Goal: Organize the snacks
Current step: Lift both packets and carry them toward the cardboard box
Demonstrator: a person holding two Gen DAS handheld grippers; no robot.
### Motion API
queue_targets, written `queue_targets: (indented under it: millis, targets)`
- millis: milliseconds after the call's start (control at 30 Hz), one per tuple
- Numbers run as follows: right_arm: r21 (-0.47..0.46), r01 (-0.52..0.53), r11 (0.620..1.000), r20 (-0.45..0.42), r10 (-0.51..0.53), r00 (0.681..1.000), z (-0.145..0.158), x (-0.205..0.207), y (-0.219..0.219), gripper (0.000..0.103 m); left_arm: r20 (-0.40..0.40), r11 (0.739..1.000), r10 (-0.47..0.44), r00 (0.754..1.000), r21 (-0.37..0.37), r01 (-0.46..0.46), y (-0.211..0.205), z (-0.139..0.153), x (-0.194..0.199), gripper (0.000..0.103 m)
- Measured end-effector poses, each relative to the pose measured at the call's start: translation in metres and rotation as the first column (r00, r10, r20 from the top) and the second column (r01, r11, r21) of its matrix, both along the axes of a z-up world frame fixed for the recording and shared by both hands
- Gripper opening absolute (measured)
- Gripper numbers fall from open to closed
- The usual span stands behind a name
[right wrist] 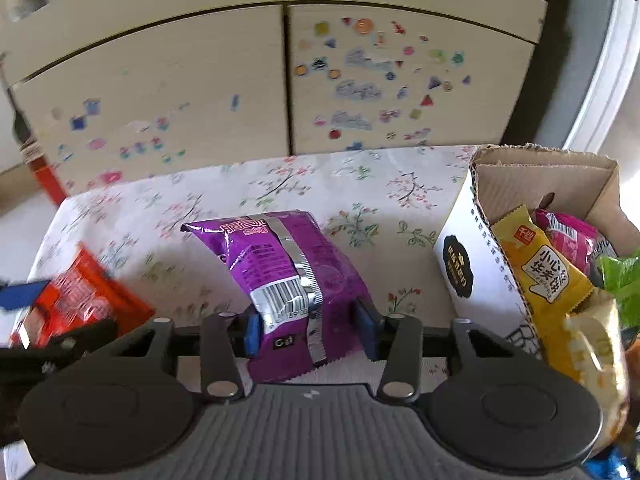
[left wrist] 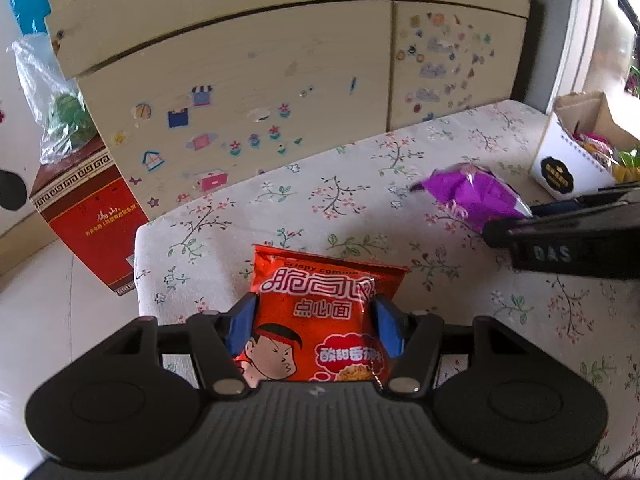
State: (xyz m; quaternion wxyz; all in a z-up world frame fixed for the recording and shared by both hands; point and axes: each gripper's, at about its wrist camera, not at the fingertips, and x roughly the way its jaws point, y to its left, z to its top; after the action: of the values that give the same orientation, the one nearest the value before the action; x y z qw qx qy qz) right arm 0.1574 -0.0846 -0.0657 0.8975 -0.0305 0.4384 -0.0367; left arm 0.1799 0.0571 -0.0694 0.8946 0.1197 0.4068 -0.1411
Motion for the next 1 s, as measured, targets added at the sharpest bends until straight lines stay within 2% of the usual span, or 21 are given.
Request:
queue_targets:
  millis: [100, 300, 467, 533, 667, 833, 1000]
  targets:
    - [0.006, -0.072, 0.997, -0.051, 0.072, 0.996, 0.005, -0.014, -0.004, 0.047, -0.008, 1.000, 0.000, 1.000, -0.002, 0.000, -0.001, 0.003, -0.006, 0.061]
    - [0.214, -0.064, 0.975, -0.136, 0.094, 0.986, 0.011, -0.030, -0.028, 0.047, -0.042, 0.999, 0.034, 0.999, -0.013, -0.035, -0.001, 0.006, -0.021, 0.061]
    - [0.256, -0.033, 0.966, -0.151, 0.074, 0.986, 0.005, -0.029, -0.034, 0.063, -0.060, 1.000, 0.015, 0.998, -0.003, -0.016, -0.003, 0.000, -0.024, 0.061]
    - [0.262, -0.031, 0.965, -0.146, 0.071, 0.987, 0.005, -0.028, -0.031, 0.076, -0.056, 1.000, 0.011, 0.998, -0.011, -0.011, -0.002, -0.001, -0.023, 0.061]
    - [0.211, -0.080, 0.974, -0.122, 0.107, 0.987, 0.008, -0.025, -0.020, 0.082, -0.047, 1.000, -0.019, 0.999, -0.003, 0.019, -0.003, -0.001, -0.023, 0.063]
    - [0.118, -0.188, 0.975, -0.086, 0.199, 0.976, 0.010, -0.016, -0.009, 0.093, -0.041, 0.997, -0.069, 0.997, 0.029, 0.070, -0.004, -0.002, -0.026, 0.074]
    - [0.061, -0.277, 0.959, -0.061, 0.280, 0.958, 0.003, -0.007, -0.007, 0.093, -0.042, 0.994, -0.087, 0.995, 0.056, 0.090, -0.003, -0.009, -0.027, 0.075]
